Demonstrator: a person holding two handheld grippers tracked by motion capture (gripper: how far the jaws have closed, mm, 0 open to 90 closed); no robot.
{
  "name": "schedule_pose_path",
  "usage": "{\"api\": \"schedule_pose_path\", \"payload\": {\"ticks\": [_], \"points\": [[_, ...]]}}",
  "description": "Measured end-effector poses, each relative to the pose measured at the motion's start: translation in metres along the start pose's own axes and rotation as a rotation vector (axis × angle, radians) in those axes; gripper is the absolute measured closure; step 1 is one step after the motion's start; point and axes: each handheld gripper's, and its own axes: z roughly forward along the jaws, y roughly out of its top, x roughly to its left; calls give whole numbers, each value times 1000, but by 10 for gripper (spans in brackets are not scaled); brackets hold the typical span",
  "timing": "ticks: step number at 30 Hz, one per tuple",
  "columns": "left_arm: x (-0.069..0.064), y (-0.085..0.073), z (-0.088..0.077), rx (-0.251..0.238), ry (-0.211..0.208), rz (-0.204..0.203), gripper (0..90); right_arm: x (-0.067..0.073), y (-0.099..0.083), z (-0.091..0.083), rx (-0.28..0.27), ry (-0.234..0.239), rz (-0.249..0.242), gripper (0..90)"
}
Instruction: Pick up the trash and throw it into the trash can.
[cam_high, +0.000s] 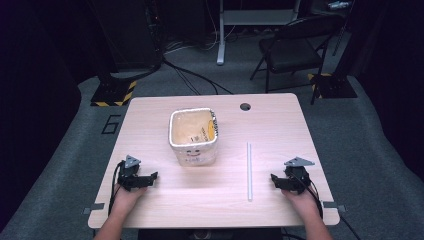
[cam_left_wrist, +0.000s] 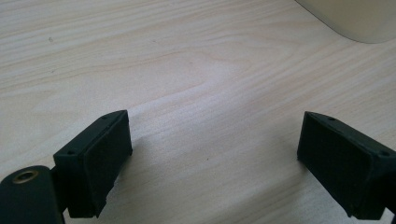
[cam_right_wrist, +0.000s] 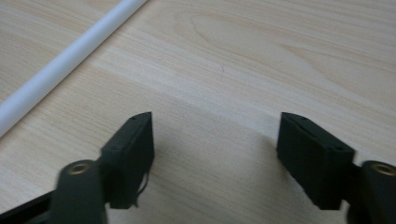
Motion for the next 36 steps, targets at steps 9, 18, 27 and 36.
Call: {"api": "schedule_pose_path", "payload": {"ticks": [9,18,27,36], "points": [[0,0,0,-5,-2,3,110,15,12,-16,-18,4,42,442],[1,0,0,-6,-4,4,115,19,22,-24,-29,5,82,497],[1,0,0,-6,-5,6,115,36,30,-17,-20,12,53,507],[1,0,0,-6,-5,4,124,57,39,-7,-16,45,16,528]]}}
